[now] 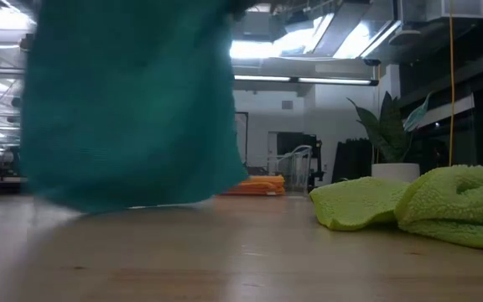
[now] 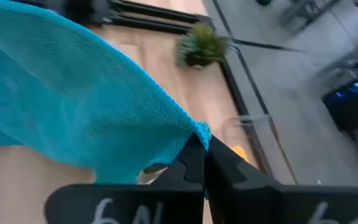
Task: Fold microfiber towels
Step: Fold the blue towel
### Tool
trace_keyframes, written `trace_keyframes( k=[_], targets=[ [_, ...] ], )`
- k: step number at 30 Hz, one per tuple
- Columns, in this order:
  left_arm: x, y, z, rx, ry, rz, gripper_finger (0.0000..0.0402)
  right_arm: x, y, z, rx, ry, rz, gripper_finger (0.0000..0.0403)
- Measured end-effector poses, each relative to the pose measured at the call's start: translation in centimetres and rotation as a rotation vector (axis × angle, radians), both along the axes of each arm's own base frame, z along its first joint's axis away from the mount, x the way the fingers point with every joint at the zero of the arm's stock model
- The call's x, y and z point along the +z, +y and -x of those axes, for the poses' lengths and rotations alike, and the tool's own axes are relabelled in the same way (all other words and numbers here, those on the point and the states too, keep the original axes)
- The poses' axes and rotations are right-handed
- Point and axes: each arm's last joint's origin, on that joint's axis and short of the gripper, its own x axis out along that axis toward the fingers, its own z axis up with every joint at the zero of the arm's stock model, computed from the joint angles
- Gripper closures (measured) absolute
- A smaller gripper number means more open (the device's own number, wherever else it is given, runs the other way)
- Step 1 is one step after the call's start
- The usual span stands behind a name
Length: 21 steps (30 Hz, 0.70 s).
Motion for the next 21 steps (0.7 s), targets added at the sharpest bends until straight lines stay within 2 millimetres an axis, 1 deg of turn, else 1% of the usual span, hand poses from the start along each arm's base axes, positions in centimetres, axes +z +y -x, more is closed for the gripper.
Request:
trace_keyframes(
  k=[3,5,8,12,14,16,18,21],
  targets=[
    [0.5,1.8,-0.1,-0.004,-0.040,-0.073,0.0402,0.3,-1.3,0.0,-0.018,0.005,0.016,0.0403],
    [0.8,2.8,-0.1,0.007,-0.056,-0.100,0.0402,0.3,-1.6,0.1,-0.014,0.014,0.016,0.0403],
    [1.3,4.2,0.4,0.018,-0.083,-0.133,0.0402,0.1,-1.5,0.1,0.010,0.024,-0.017,0.0403],
    [2.1,5.5,1.5,0.040,-0.116,-0.117,0.0402,0.1,-0.9,0.2,0.031,0.024,-0.029,0.0403],
    [2.7,5.9,2.6,0.033,-0.148,-0.084,0.0402,0.4,-0.5,0.3,0.060,0.016,-0.052,0.0403],
    [3.5,6.4,4.3,0.020,-0.197,-0.065,0.0402,0.7,0.1,0.5,0.084,-0.004,-0.094,0.0403],
    [4.2,7.0,6.3,0.022,-0.259,-0.063,0.0402,0.8,0.6,0.7,0.096,-0.014,-0.124,0.0403],
    [4.3,8.0,9.7,0.054,-0.338,-0.079,0.0402,0.9,1.1,0.8,0.111,-0.020,-0.127,0.0403]
  ],
)
